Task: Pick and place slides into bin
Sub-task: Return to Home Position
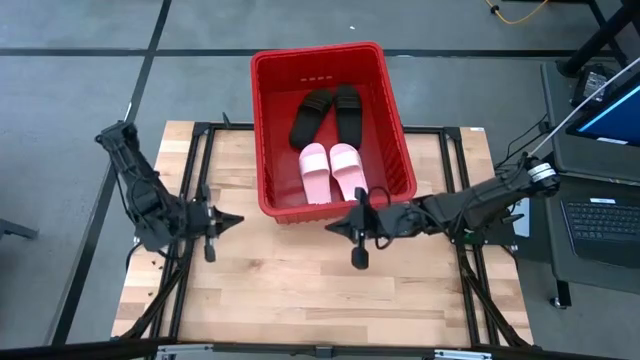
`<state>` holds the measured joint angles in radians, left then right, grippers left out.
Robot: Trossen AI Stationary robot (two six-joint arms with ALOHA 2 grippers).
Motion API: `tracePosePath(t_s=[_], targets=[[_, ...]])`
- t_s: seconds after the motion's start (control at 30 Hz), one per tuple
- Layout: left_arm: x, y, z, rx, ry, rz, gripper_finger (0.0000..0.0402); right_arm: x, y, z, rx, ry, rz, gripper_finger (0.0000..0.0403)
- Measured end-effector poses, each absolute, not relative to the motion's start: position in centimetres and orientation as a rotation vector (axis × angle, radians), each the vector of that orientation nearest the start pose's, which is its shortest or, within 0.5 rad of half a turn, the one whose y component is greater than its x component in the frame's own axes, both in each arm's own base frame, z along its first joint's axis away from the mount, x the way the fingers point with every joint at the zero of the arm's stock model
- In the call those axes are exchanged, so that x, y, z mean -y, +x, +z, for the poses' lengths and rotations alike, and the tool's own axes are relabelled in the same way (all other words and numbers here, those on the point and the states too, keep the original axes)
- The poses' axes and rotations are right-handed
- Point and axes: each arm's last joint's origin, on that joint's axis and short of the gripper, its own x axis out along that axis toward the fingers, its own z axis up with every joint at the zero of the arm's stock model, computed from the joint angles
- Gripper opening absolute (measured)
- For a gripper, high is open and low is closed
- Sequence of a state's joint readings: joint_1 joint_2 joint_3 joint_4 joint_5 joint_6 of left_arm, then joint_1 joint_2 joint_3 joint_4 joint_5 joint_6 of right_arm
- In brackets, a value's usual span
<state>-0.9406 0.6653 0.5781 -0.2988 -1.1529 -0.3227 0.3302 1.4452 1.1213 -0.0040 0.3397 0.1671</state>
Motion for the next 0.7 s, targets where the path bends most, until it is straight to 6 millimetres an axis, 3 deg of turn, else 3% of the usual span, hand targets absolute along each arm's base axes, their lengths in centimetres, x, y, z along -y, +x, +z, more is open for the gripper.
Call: tracePosePath(t_s=[0.23, 0.7], targets=[[7.7, 9.0, 27.6, -0.020, 0.032, 0.044, 0.0001, -10.5, 31.3, 31.9, -0.257, 0.062, -0.007, 0.0004], [2.6, 6.5, 23.7, 0.198, -0.006, 0.187, 0.0001, -10.2, 31.5, 32.3, -0.212, 0.075, -0.013, 0.0004]])
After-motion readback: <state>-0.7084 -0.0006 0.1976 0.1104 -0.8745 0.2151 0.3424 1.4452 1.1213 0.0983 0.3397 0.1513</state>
